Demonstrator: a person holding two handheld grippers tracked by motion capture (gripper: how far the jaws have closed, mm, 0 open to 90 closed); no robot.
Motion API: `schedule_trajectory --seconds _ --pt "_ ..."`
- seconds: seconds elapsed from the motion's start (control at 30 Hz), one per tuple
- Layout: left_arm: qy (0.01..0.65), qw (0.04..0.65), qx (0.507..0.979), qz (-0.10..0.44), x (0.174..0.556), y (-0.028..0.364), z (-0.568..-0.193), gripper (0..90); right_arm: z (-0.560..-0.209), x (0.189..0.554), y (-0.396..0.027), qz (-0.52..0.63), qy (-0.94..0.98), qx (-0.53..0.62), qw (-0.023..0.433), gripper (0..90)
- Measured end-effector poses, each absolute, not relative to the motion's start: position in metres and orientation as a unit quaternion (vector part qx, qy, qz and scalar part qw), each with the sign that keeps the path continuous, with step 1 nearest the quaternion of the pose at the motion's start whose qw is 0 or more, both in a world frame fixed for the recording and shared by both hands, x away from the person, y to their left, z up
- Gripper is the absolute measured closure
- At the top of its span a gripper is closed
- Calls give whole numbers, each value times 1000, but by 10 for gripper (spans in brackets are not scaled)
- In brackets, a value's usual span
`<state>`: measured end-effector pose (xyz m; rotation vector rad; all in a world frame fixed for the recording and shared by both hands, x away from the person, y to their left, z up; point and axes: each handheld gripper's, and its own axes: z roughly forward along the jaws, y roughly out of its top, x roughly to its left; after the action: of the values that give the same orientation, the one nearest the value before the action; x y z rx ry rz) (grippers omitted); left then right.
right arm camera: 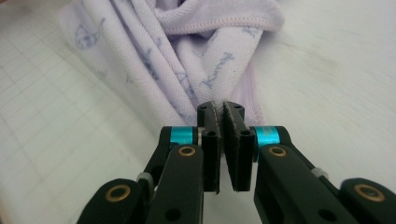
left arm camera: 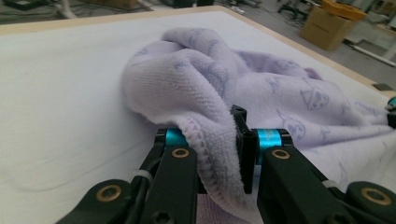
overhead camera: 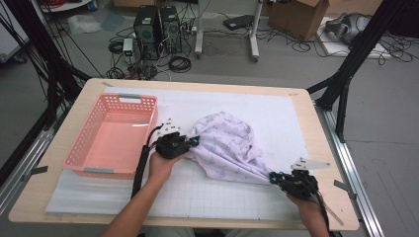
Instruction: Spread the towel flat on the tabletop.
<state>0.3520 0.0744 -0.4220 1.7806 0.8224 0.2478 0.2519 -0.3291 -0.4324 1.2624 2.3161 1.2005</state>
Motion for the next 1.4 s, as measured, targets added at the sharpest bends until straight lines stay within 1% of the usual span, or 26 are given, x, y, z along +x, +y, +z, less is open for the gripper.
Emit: schedule_trajectory --seconds 0.03,0.07,0.1,0.13,0.17,0.23,0.27,0.37,0.43,0.53,0.6,0.67,0.7,0.77,0.83,0.87,0.9,0.93,0.97,1.03,1.27,1.33,1.4 --pt "346 549 755 93 351 70 -424 785 -430 246 -334 406 793 436 126 855" --pt "350 547 756 90 350 67 -425 702 -429 240 -338 397 797 438 129 853" --pt "352 542 758 91 349 65 -425 601 -429 235 -342 388 801 440 120 849" --pt "353 541 757 97 348 66 -425 533 -429 231 -345 382 804 444 107 840" --pt "355 542 754 106 347 69 -425 488 -429 227 -347 380 804 445 105 830" --pt "364 547 745 114 347 73 -424 457 -427 222 -352 379 799 454 110 784" --pt "369 547 742 115 348 76 -423 438 -425 221 -353 383 790 463 118 734" --pt "367 545 744 121 348 80 -422 430 -416 226 -356 399 768 472 165 624" --pt "362 542 748 121 348 80 -423 429 -410 234 -354 414 759 464 196 604" --pt "363 542 748 118 349 79 -424 427 -411 252 -342 416 777 429 197 586" --pt "360 540 753 112 349 78 -425 420 -416 266 -329 416 796 399 185 547" --pt "366 537 754 91 351 76 -429 414 -422 278 -319 440 793 386 167 519" --pt "369 536 755 86 352 76 -429 393 -426 285 -311 442 795 380 169 518" --pt "372 529 759 76 354 72 -434 364 -433 295 -300 426 806 375 169 522" --pt "373 523 763 75 354 67 -436 365 -440 303 -292 399 820 372 171 571" --pt "372 517 767 75 354 65 -438 365 -441 304 -292 396 820 374 176 626" --pt "372 511 772 74 355 63 -440 364 -440 304 -293 394 819 378 178 734" --pt "374 501 777 73 355 60 -442 357 -440 303 -296 390 818 384 176 812" --pt "375 494 781 72 356 59 -444 338 -439 302 -301 395 812 396 166 843" --pt "373 485 787 75 356 59 -445 333 -438 296 -312 400 802 412 166 858" --pt "378 497 776 88 356 65 -440 336 -421 266 -364 368 769 479 210 859" --pt "377 499 776 81 356 64 -441 354 -418 257 -379 353 761 497 223 858" --pt "373 500 778 80 355 62 -441 377 -417 252 -387 343 760 507 220 849"
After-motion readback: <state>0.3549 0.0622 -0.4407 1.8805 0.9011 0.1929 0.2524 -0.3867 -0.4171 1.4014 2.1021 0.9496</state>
